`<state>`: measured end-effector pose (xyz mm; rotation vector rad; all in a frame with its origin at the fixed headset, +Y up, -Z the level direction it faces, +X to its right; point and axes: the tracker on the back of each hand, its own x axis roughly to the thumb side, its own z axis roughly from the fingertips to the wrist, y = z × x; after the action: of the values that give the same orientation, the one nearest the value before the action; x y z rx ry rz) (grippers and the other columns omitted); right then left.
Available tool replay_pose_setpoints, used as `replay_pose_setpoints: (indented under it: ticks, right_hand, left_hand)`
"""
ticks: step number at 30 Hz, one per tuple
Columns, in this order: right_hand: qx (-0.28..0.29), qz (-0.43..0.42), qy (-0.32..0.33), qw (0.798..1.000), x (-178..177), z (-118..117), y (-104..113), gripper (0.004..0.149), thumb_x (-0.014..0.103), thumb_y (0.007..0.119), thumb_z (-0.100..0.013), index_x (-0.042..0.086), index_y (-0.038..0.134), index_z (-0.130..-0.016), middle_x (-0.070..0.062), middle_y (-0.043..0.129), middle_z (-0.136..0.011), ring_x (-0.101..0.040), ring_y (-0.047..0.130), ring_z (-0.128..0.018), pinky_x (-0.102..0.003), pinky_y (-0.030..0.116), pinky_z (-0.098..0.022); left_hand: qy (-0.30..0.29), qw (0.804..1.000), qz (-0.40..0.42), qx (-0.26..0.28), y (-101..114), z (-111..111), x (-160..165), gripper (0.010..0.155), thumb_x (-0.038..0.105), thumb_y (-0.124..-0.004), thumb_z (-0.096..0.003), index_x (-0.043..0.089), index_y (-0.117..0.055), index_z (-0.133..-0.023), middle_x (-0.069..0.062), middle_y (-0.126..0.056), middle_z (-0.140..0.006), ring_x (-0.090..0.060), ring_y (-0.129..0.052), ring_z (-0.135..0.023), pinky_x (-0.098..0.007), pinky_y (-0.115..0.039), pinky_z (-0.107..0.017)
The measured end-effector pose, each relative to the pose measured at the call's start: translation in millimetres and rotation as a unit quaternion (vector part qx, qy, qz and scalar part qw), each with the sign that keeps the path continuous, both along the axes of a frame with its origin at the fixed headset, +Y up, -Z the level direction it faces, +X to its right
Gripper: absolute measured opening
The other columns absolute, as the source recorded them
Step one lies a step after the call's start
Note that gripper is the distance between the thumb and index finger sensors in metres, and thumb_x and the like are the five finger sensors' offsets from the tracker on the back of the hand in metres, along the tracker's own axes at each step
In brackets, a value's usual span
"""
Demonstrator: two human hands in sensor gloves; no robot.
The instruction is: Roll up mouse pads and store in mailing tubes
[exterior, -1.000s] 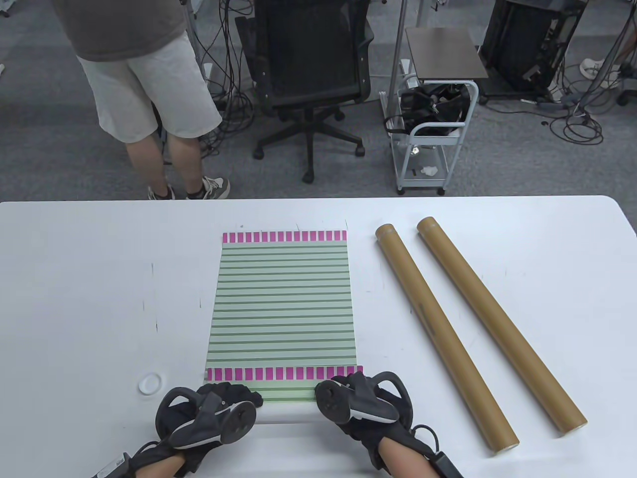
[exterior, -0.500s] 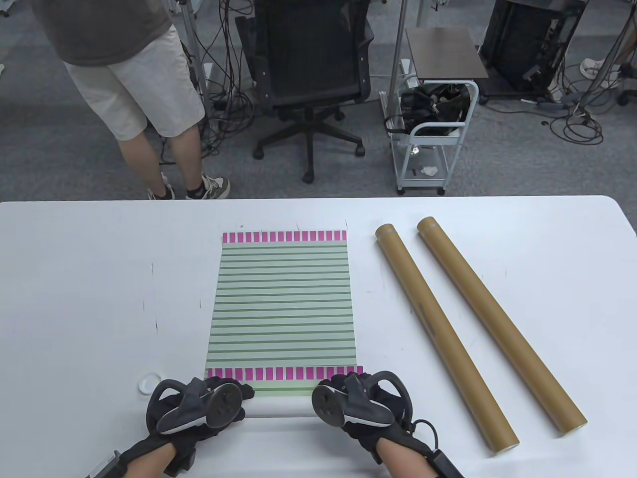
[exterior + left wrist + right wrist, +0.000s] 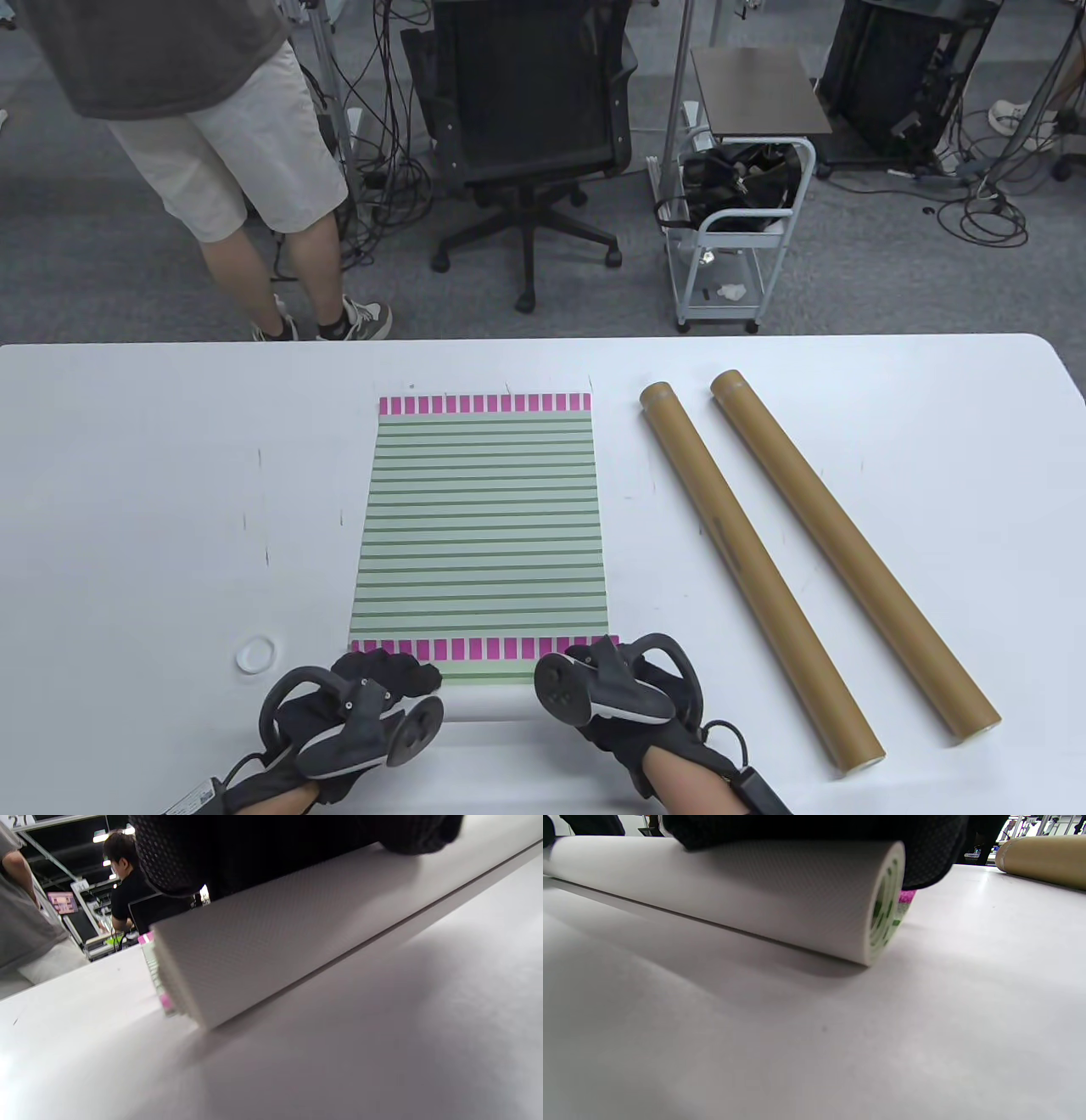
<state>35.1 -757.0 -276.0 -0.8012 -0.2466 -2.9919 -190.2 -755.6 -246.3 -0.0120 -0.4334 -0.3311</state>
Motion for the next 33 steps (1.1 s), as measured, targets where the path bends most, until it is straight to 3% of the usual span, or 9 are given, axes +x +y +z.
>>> replay_pose_setpoints:
  ticks: [6, 8, 17, 22, 25, 28, 30, 33]
  right_hand:
    - [0.036, 0.0, 0.009, 0.999, 2.0, 3.6, 6.2, 0.052, 0.037, 0.067, -0.046, 0.021, 0.075, -0.095, -0.005, 0.084, -0.087, -0.027, 0.088, -0.071, -0.051, 0.071, -0.063]
    - [-0.002, 0.002, 0.012, 1.0, 3.1, 2.8, 5.0, 0.057, 0.042, 0.07, -0.045, 0.019, 0.073, -0.097, -0.006, 0.083, -0.089, -0.027, 0.087, -0.073, -0.051, 0.07, -0.063]
    - [-0.028, -0.002, 0.022, 0.999, 1.0, 2.4, 2.4, 0.054, 0.04, 0.069, -0.044, 0.02, 0.077, -0.094, -0.005, 0.086, -0.085, -0.027, 0.09, -0.07, -0.051, 0.072, -0.062]
    - [-0.006, 0.012, 0.028, 1.0, -2.9, 5.9, 1.7, 0.053, 0.037, 0.066, -0.045, 0.019, 0.077, -0.094, -0.006, 0.085, -0.087, -0.029, 0.087, -0.072, -0.053, 0.069, -0.064]
    - [0.017, 0.035, 0.036, 0.999, -6.7, 7.3, 2.9, 0.054, 0.036, 0.064, -0.046, 0.019, 0.077, -0.095, -0.007, 0.084, -0.089, -0.031, 0.083, -0.077, -0.049, 0.069, -0.063]
    - [0.03, 0.044, 0.04, 0.998, -7.1, 10.1, 3.0, 0.054, 0.035, 0.064, -0.046, 0.02, 0.076, -0.096, -0.006, 0.082, -0.09, -0.031, 0.08, -0.079, -0.046, 0.069, -0.061]
    - [0.039, 0.035, 0.038, 0.998, -5.6, 12.6, 2.5, 0.054, 0.035, 0.063, -0.046, 0.022, 0.071, -0.098, -0.004, 0.079, -0.091, -0.03, 0.078, -0.079, -0.045, 0.069, -0.062]
    - [0.063, 0.013, 0.042, 0.997, -5.7, 15.6, 6.5, 0.055, 0.037, 0.071, -0.045, 0.024, 0.066, -0.098, -0.002, 0.078, -0.09, -0.027, 0.08, -0.077, -0.043, 0.07, -0.061]
  left_hand:
    - [0.033, 0.996, 0.061, -0.06, -6.1, -12.4, -11.5, 0.05, 0.049, -0.067, -0.0408, 0.042, -0.071, -0.09, 0.014, -0.086, -0.09, -0.012, -0.091, -0.084, -0.035, -0.079, -0.068]
    - [0.038, 0.994, 0.071, -0.075, -7.0, -15.7, -13.8, 0.049, 0.048, -0.065, -0.0414, 0.042, -0.071, -0.09, 0.014, -0.086, -0.091, -0.012, -0.09, -0.085, -0.035, -0.079, -0.069]
    - [0.037, 0.986, 0.09, -0.133, -5.0, -14.7, -17.7, 0.049, 0.047, -0.066, -0.0411, 0.039, -0.075, -0.089, 0.01, -0.09, -0.087, -0.015, -0.093, -0.08, -0.036, -0.081, -0.066]
    - [0.03, 0.991, 0.069, -0.115, -4.2, -12.4, -14.3, 0.05, 0.047, -0.065, -0.0415, 0.039, -0.073, -0.09, 0.01, -0.087, -0.089, -0.015, -0.091, -0.081, -0.034, -0.08, -0.066]
    - [-0.015, 0.998, 0.068, 0.003, 3.5, -5.0, -11.7, 0.049, 0.054, -0.073, -0.0363, 0.044, -0.074, -0.085, 0.016, -0.088, -0.085, -0.009, -0.093, -0.078, -0.027, -0.083, -0.062]
    - [-0.012, 0.997, 0.064, -0.033, -1.9, -3.7, -6.1, 0.049, 0.052, -0.075, -0.0361, 0.043, -0.075, -0.084, 0.015, -0.089, -0.084, -0.01, -0.093, -0.077, -0.029, -0.083, -0.062]
    - [-0.007, 0.998, 0.059, -0.023, -0.5, -5.7, -7.0, 0.048, 0.051, -0.073, -0.0369, 0.043, -0.075, -0.084, 0.016, -0.09, -0.084, -0.009, -0.094, -0.077, -0.028, -0.084, -0.062]
    - [0.017, 0.996, 0.078, -0.045, -3.9, -11.2, -8.9, 0.046, 0.047, -0.069, -0.0396, 0.042, -0.076, -0.085, 0.014, -0.09, -0.085, -0.01, -0.094, -0.078, -0.03, -0.084, -0.062]
